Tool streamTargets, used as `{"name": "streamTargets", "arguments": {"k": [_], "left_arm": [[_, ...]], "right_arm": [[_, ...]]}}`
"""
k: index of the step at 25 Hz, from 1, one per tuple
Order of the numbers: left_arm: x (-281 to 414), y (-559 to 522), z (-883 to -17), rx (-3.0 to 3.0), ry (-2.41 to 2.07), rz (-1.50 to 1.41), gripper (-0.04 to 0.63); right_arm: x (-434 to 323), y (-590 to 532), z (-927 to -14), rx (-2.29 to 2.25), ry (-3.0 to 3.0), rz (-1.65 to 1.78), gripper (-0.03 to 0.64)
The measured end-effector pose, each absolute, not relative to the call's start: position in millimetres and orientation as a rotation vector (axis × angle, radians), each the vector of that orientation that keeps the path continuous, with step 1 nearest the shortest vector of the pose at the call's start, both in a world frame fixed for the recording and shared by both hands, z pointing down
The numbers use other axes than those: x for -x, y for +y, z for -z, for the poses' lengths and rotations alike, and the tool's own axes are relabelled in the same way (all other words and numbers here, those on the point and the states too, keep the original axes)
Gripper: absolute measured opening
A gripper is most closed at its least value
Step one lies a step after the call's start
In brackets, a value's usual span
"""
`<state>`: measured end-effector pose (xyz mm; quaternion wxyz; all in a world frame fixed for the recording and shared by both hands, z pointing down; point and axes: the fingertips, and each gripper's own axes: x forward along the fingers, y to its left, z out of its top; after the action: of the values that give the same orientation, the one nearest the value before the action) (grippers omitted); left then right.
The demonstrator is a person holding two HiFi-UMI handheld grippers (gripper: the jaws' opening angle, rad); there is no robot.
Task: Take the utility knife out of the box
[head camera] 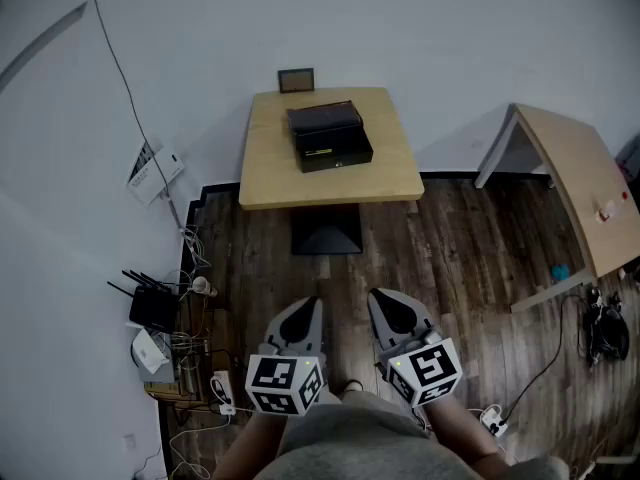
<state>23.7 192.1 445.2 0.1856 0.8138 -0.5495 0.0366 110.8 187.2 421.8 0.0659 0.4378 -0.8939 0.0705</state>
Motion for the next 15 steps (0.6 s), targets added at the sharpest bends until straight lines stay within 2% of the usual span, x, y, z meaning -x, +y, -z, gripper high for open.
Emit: {"name": "streamTargets", "arguments": {"k": [15], "left_arm": [[-64.7, 242.4, -431.2, -2.307, -1.571, -0.081, 0.005]], "right_arm": [[-140.7, 240.8, -404.9, -1.301, -2.732, -0.227, 0.0]]}}
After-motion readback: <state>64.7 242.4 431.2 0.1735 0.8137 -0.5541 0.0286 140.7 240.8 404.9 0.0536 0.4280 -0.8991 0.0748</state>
